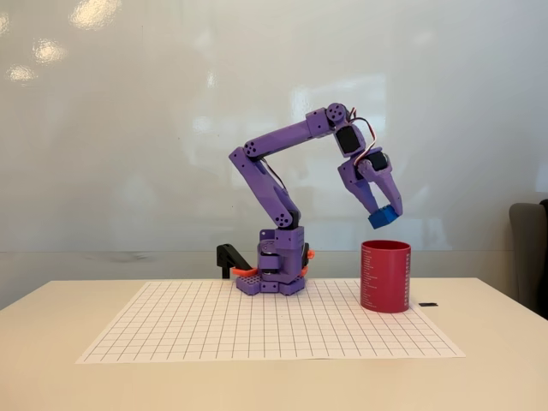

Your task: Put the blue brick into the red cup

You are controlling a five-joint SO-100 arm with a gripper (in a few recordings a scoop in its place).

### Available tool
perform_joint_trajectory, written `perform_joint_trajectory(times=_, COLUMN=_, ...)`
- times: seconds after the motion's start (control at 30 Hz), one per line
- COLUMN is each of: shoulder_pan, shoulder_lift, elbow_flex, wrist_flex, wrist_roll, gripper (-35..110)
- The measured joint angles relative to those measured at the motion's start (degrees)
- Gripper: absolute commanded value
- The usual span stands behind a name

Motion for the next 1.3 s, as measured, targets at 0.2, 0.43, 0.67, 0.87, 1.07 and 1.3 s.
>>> perform_joint_trajectory(times=0.2, shoulder_pan=-0.62, shoulder_lift=0.00, elbow_flex=0.00, wrist_flex=0.09, wrist_roll=-0.70, gripper=57)
perform_joint_trajectory(times=0.43, shoulder_pan=-1.76, shoulder_lift=0.00, elbow_flex=0.88, wrist_flex=-0.09, wrist_roll=-0.70, gripper=57)
perform_joint_trajectory(times=0.67, shoulder_pan=-1.32, shoulder_lift=0.09, elbow_flex=0.88, wrist_flex=-0.97, wrist_roll=-0.70, gripper=26)
perform_joint_trajectory(times=0.87, shoulder_pan=-1.14, shoulder_lift=0.09, elbow_flex=0.88, wrist_flex=-1.23, wrist_roll=-1.49, gripper=0)
perform_joint_trajectory(times=1.07, shoulder_pan=-0.53, shoulder_lift=0.09, elbow_flex=0.88, wrist_flex=-1.23, wrist_roll=-1.76, gripper=0)
perform_joint_trajectory(times=1.3, shoulder_pan=0.88, shoulder_lift=0.09, elbow_flex=0.88, wrist_flex=-2.20, wrist_roll=-1.23, gripper=-1)
